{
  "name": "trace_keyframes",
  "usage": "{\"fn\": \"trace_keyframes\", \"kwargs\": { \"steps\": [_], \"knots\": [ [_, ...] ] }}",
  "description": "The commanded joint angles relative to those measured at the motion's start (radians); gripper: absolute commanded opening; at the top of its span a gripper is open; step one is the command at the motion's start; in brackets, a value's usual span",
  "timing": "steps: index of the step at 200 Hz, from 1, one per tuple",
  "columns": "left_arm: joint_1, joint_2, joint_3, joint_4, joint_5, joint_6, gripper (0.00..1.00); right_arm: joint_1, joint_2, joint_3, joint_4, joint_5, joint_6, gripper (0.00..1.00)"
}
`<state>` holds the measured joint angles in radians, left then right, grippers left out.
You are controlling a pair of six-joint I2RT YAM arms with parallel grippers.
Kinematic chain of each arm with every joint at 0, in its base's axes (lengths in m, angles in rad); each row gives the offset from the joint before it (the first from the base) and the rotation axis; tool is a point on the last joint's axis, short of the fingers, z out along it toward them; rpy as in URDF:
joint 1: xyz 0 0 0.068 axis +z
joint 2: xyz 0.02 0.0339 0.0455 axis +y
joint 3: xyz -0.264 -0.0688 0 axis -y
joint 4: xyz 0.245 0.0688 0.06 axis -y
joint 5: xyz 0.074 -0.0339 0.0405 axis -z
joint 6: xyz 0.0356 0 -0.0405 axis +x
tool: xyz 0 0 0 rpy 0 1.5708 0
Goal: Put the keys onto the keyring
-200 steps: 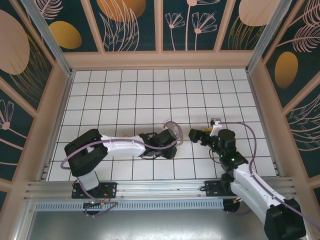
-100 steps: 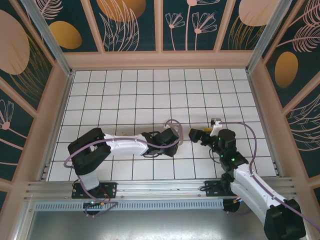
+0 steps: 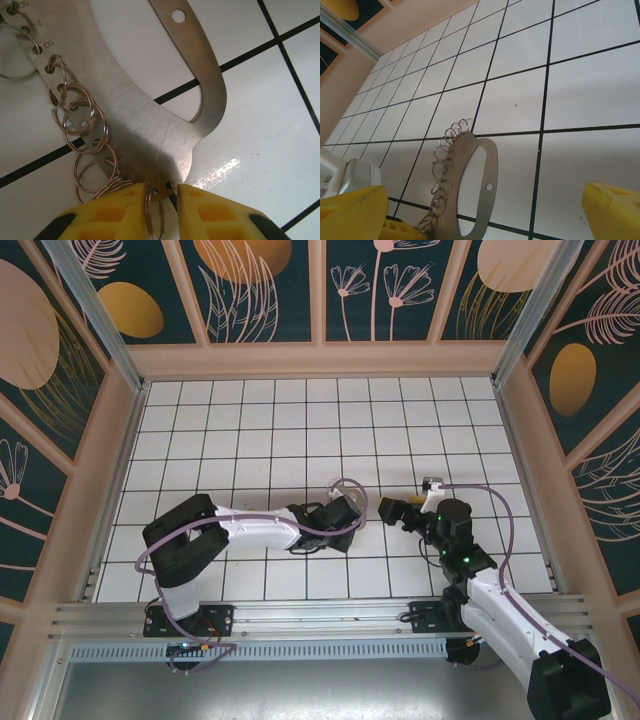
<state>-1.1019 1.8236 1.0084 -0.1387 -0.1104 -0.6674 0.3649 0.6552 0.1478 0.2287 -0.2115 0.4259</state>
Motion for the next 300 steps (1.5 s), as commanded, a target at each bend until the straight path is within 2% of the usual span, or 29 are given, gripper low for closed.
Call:
{"fn": "trace_keyframes", "kwargs": {
  "steps": [1, 38, 74, 85, 116, 148, 170, 204, 225, 252, 284, 300],
  "knots": [
    [-0.007, 0.013, 0.012, -0.002, -0.008, -0.004, 0.19, -0.012, -0.019, -0.015, 0.015, -0.011, 0.010, 0.99],
    [-0.006, 0.005, 0.006, -0.003, -0.002, 0.001, 0.09, -0.013, -0.023, -0.016, 0.016, -0.011, 0.010, 0.99],
    [-0.006, -0.029, -0.013, -0.011, 0.006, 0.014, 0.05, -0.014, -0.028, -0.018, 0.015, -0.012, 0.012, 0.99],
    [-0.006, -0.039, -0.023, -0.011, 0.008, 0.018, 0.00, -0.016, -0.028, -0.019, 0.017, -0.013, 0.011, 0.99],
    [-0.006, -0.097, -0.068, 0.009, 0.033, 0.045, 0.00, -0.017, -0.027, -0.019, 0.017, -0.016, 0.011, 0.99],
    [-0.007, -0.250, -0.084, -0.027, 0.041, 0.172, 0.00, -0.017, -0.034, -0.018, 0.019, -0.040, 0.001, 0.95],
    [-0.007, -0.389, -0.093, -0.048, 0.088, 0.293, 0.00, -0.016, -0.042, -0.014, 0.043, -0.098, -0.020, 0.91],
    [-0.007, -0.569, -0.108, -0.059, 0.171, 0.441, 0.00, 0.011, -0.055, 0.026, 0.104, -0.221, -0.061, 0.76],
    [-0.006, -0.641, -0.121, -0.061, 0.187, 0.495, 0.00, 0.068, -0.062, 0.056, 0.142, -0.291, -0.102, 0.62],
    [-0.007, -0.714, -0.149, -0.027, 0.213, 0.554, 0.00, 0.176, -0.075, 0.091, 0.183, -0.343, -0.176, 0.49],
    [-0.007, -0.822, -0.217, 0.090, 0.274, 0.608, 0.00, 0.354, -0.073, 0.102, 0.263, -0.378, -0.267, 0.31],
    [-0.006, -0.876, -0.246, 0.140, 0.308, 0.647, 0.00, 0.409, -0.059, 0.111, 0.292, -0.380, -0.297, 0.29]
  ]
}}
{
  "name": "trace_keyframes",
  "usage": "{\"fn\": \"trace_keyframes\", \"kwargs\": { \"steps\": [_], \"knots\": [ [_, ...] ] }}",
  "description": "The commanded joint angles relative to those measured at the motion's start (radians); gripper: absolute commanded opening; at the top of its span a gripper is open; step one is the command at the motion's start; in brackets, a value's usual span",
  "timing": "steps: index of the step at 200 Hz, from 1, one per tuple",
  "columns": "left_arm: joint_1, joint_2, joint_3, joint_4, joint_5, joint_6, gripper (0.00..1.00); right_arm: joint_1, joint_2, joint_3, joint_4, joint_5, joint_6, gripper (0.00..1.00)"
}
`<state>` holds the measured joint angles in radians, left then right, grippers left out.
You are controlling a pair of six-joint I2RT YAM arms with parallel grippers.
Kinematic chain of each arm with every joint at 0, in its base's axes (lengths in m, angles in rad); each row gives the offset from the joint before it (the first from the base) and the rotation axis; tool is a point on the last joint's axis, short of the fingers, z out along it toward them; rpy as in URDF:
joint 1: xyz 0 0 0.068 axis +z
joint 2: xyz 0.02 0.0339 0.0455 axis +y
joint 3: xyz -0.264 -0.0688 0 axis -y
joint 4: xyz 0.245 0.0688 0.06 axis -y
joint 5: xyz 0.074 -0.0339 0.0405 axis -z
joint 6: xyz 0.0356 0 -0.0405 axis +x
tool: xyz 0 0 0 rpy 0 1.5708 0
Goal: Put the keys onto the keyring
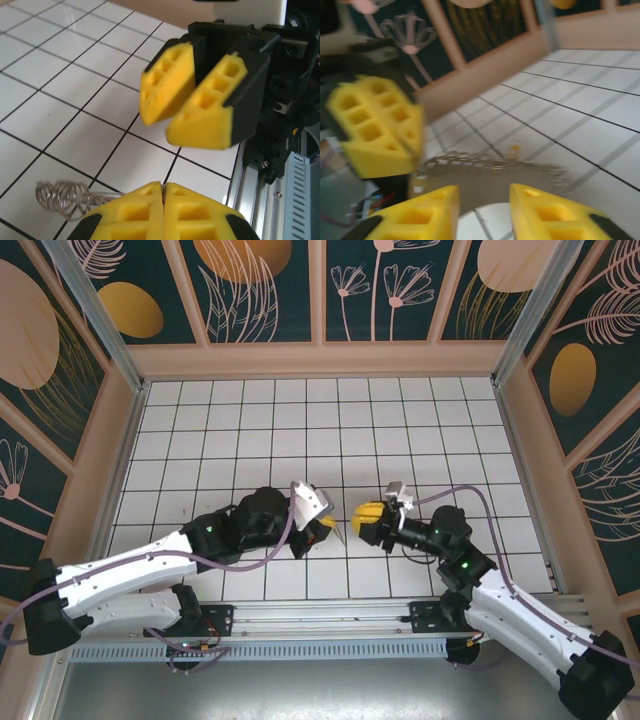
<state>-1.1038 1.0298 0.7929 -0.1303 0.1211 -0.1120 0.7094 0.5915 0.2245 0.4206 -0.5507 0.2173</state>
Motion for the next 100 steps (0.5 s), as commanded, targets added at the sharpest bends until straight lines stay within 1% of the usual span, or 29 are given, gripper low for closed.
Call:
{"fn": "trace_keyframes", "kwargs": {
  "steps": [1, 23, 55, 84, 100],
  "knots": [
    [-0.004, -0.085, -0.032, 0.134, 0.079, 0.093, 0.00, 0.067, 0.005, 0.034, 0.102, -0.041, -0.090, 0.29],
    [-0.004, -0.131, -0.049, 0.157, 0.114, 0.149, 0.00, 0.122, 0.044, 0.071, 0.083, -0.039, -0.149, 0.29],
    [0.005, -0.148, -0.037, 0.133, 0.164, 0.192, 0.00, 0.161, 0.095, 0.135, 0.043, -0.081, -0.218, 0.29],
    [0.006, -0.154, -0.045, 0.138, 0.199, 0.194, 0.00, 0.185, 0.094, 0.147, 0.074, -0.101, -0.229, 0.25],
    [0.006, -0.153, -0.048, 0.148, 0.207, 0.190, 0.00, 0.196, 0.098, 0.151, 0.087, -0.104, -0.235, 0.21]
  ]
}}
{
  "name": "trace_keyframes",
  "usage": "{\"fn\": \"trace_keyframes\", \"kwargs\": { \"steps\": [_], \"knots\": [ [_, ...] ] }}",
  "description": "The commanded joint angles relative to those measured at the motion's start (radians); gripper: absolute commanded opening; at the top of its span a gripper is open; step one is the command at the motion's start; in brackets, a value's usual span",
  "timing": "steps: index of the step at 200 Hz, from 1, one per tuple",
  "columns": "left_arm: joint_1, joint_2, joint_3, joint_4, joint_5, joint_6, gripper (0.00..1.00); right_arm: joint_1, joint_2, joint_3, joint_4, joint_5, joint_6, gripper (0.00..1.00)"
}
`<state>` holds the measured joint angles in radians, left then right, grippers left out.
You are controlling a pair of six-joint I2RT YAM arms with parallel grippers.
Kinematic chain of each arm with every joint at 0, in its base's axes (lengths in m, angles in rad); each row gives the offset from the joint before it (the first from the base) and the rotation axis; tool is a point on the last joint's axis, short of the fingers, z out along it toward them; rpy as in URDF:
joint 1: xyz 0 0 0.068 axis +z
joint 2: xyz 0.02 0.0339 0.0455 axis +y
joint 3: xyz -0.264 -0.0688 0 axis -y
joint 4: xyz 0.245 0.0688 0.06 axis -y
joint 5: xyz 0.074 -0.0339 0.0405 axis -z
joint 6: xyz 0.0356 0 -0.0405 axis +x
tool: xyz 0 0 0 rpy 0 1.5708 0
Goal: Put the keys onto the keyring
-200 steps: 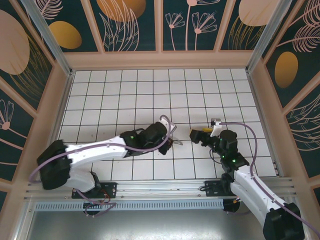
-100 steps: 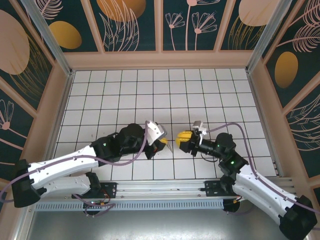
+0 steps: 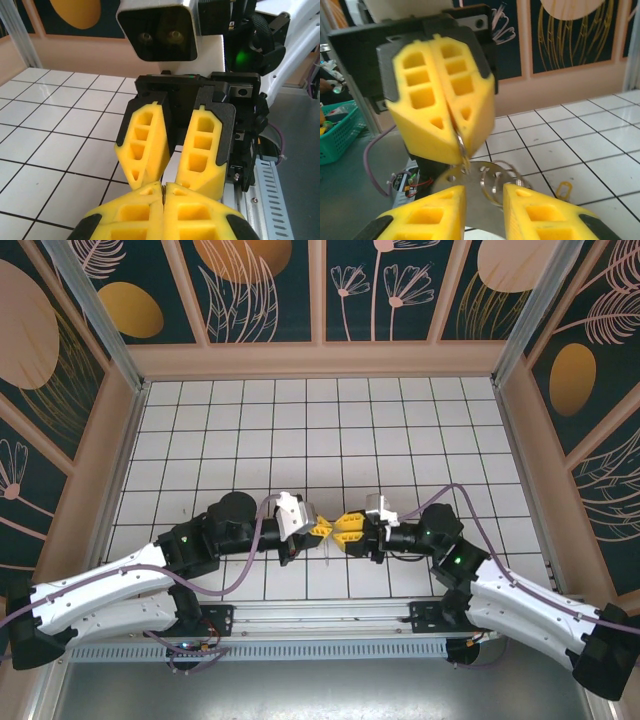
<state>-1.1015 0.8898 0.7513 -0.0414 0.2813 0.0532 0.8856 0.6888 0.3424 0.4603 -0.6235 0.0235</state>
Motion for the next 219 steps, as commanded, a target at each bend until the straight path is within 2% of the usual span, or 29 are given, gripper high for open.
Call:
{"fn": "trace_keyframes", "kwargs": {
  "steps": [1, 100, 106, 117, 188, 195, 209, 219],
  "knots": [
    [0.003, -0.012, -0.007, 0.059, 0.048, 0.025, 0.00, 0.020, 0.001, 0.033, 0.047, -0.031, -0.041, 0.21],
    [0.006, 0.017, -0.003, 0.071, 0.067, 0.028, 0.00, 0.056, 0.003, 0.021, 0.125, -0.015, -0.037, 0.16],
    [0.006, 0.017, -0.003, 0.071, 0.067, 0.028, 0.00, 0.055, -0.001, 0.019, 0.126, -0.011, -0.037, 0.14],
    [0.006, 0.016, -0.004, 0.071, 0.067, 0.026, 0.00, 0.056, -0.006, 0.014, 0.127, -0.002, -0.037, 0.00],
    [0.006, 0.025, -0.012, 0.084, 0.050, 0.012, 0.00, 0.055, -0.051, -0.013, 0.146, 0.048, -0.028, 0.00],
    [0.006, 0.022, -0.017, 0.096, 0.051, 0.002, 0.07, 0.054, -0.057, -0.014, 0.147, 0.049, -0.025, 0.00],
    [0.007, 0.014, -0.026, 0.111, 0.043, -0.015, 0.28, 0.052, -0.066, -0.014, 0.143, 0.057, -0.023, 0.00],
    [0.006, 0.003, -0.035, 0.122, 0.029, -0.027, 0.35, 0.053, -0.070, -0.015, 0.139, 0.059, -0.023, 0.00]
  ]
}}
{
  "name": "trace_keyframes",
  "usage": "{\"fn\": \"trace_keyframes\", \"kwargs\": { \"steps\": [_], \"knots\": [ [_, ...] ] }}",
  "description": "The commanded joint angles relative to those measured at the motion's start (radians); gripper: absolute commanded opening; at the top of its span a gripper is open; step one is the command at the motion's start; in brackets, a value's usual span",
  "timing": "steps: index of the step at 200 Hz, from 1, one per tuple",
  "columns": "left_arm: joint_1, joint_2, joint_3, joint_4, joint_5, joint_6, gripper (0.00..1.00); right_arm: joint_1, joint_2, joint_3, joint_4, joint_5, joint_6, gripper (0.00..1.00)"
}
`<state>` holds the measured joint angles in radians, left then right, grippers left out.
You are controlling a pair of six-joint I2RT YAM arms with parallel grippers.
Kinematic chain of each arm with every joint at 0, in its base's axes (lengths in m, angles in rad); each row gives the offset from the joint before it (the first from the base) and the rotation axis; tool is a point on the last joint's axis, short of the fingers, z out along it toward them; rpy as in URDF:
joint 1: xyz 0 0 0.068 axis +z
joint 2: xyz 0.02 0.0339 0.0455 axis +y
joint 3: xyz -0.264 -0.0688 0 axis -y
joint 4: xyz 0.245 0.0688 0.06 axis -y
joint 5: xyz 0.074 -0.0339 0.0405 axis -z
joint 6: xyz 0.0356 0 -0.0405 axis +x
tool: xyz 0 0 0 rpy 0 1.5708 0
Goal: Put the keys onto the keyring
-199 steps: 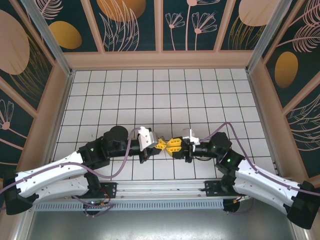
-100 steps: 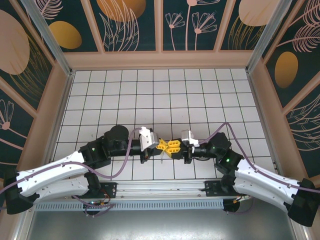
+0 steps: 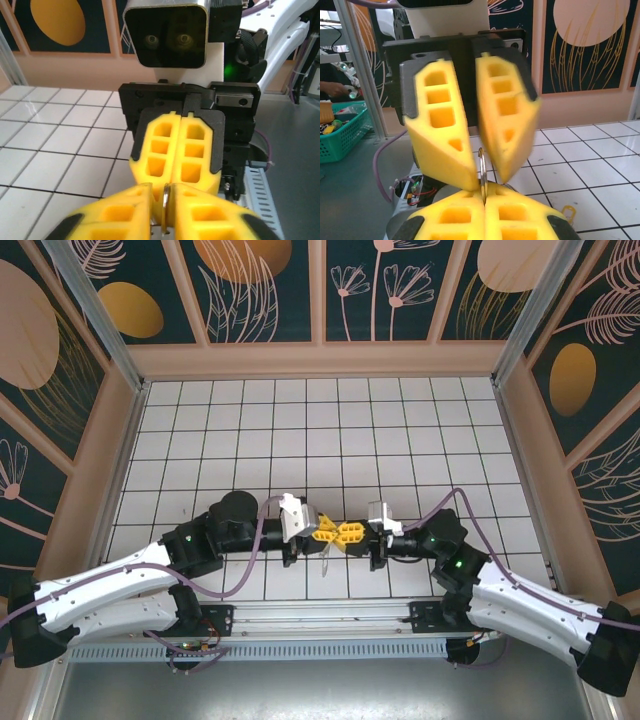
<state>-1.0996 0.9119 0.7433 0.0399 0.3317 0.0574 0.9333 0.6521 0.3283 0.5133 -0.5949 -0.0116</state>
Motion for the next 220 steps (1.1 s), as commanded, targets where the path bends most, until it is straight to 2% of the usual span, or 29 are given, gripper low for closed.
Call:
{"fn": "trace_keyframes", "kwargs": {
  "steps": [1, 38, 89, 133, 220],
  "knots": [
    [0.004, -0.020, -0.028, 0.042, -0.023, -0.033, 0.35, 0.006, -0.034, -0.001, 0.086, 0.030, 0.012, 0.00],
    [0.011, -0.082, -0.064, 0.069, -0.100, -0.068, 0.36, 0.005, -0.035, -0.009, 0.109, 0.009, 0.021, 0.00],
    [0.011, -0.098, -0.088, 0.094, -0.025, -0.100, 0.33, -0.003, -0.012, -0.035, 0.235, -0.041, 0.077, 0.00],
    [0.011, -0.066, -0.067, 0.100, 0.034, -0.091, 0.30, -0.004, 0.024, -0.036, 0.269, -0.051, 0.091, 0.00],
    [0.011, -0.097, -0.041, 0.082, 0.036, -0.077, 0.27, -0.005, 0.028, -0.059, 0.316, -0.066, 0.099, 0.00]
  ]
}}
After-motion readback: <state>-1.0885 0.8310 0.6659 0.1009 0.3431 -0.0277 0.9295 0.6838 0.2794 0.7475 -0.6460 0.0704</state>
